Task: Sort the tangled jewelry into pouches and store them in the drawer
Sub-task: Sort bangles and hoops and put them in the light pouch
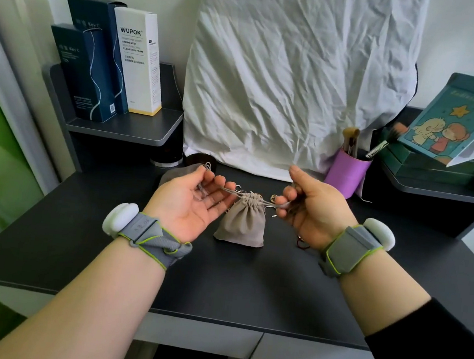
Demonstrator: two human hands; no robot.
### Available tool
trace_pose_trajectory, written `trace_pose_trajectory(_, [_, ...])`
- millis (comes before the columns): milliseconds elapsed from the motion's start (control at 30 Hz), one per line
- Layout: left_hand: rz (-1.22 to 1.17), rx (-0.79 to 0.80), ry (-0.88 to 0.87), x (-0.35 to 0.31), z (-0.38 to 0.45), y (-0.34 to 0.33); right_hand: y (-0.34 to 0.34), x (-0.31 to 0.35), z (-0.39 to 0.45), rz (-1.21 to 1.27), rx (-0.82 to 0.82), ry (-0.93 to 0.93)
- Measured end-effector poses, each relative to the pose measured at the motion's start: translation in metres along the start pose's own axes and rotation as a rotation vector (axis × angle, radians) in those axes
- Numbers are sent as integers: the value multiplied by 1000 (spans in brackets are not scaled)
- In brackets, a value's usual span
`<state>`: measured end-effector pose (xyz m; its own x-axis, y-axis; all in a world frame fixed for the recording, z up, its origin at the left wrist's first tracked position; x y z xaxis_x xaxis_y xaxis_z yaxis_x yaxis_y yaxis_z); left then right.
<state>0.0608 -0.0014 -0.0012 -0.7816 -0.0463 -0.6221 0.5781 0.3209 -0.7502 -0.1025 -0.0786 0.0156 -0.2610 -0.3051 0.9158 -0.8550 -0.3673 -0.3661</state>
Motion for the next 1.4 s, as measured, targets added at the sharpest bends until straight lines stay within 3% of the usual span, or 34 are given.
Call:
trace_pose_trajectory(167, [-33,-32,-1,6,2,-6,-11,-6,-5,-153,121,-26])
trace_pose_trajectory(467, [516,193,80,23,-16,-23,-19,15,-11,-301,144,99])
trace_pose_trajectory(667, [730,314,61,33,-25,-29,-29,4,-16,-331,253,18])
trace_pose_trajectory(1067, [612,202,23,31,-23,-21,-10,-1,-22,-430,330,-105])
trace_pose_trajectory(1233, [612,163,15,29,-23,-21,-2,5,-21,-455,234,-50])
trace_pose_trajectory(1400, [659,142,28,31,-23,-18,1,11,-23,-328,190,14])
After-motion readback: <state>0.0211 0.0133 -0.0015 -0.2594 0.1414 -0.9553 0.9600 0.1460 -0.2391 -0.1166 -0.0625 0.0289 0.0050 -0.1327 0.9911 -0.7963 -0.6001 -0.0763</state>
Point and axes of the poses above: each hand's wrist, its own z-axis towards the middle knuckle, its own y-axis out of the back of the hand, x = y × z, the point moved 4 cm from there along z, towards the middle knuckle, and after that the axes turned 2 degrees about x, right-handed, at the moved point
